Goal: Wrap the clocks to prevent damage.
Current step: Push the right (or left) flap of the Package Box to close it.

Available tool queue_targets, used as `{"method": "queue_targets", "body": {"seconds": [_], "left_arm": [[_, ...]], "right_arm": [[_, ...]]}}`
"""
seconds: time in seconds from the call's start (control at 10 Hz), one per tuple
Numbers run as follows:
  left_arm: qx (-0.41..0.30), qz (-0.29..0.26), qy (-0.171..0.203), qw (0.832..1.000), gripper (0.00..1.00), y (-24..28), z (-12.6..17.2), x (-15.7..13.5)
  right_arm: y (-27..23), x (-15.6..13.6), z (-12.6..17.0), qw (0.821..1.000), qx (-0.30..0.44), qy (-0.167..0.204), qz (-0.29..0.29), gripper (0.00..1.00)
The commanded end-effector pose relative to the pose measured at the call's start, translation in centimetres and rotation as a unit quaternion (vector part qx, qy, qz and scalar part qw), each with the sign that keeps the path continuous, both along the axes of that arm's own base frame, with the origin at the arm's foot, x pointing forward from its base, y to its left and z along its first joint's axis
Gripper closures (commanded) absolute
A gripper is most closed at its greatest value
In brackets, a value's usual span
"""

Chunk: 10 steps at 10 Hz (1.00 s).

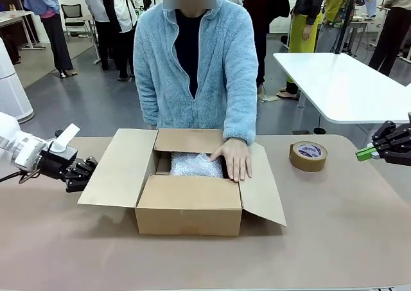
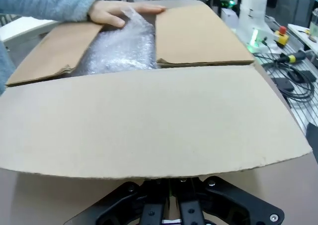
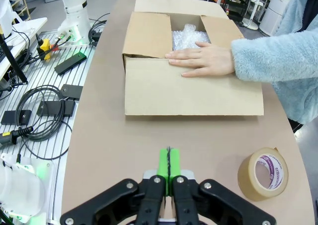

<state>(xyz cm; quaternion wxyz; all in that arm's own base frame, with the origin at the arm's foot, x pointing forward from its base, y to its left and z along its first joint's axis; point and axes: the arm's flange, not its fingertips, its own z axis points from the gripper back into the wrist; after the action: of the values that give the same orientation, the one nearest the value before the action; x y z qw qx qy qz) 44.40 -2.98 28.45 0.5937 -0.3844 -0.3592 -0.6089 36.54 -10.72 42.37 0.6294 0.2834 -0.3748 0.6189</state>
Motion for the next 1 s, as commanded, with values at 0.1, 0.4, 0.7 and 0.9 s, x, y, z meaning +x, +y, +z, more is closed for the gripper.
{"method": "queue_targets", "body": {"seconds": [0.1, 0.4, 0.7, 0.9], "left_arm": [[-0.061, 0.059, -0.035, 0.996, 0.99, 0.2, -0.5, 0.5], [-0.096, 0.080, -0.075, 0.989, 0.99, -1.3, 1.8, 1.1], [-0.125, 0.062, -0.087, 0.986, 0.99, -4.1, 4.5, 2.0], [-0.110, 0.049, -0.095, 0.988, 0.99, -6.7, 4.6, 2.6]], "right_arm": [[0.0, 0.0, -0.1, 1.000, 0.005, 0.000, 0.001, 0.99], [0.0, 0.0, -0.1, 1.000, 0.005, 0.000, 0.001, 0.99], [0.0, 0.0, -0.1, 1.000, 0.005, 0.000, 0.001, 0.99], [0.0, 0.0, -0.1, 1.000, 0.005, 0.000, 0.001, 0.99]]}}
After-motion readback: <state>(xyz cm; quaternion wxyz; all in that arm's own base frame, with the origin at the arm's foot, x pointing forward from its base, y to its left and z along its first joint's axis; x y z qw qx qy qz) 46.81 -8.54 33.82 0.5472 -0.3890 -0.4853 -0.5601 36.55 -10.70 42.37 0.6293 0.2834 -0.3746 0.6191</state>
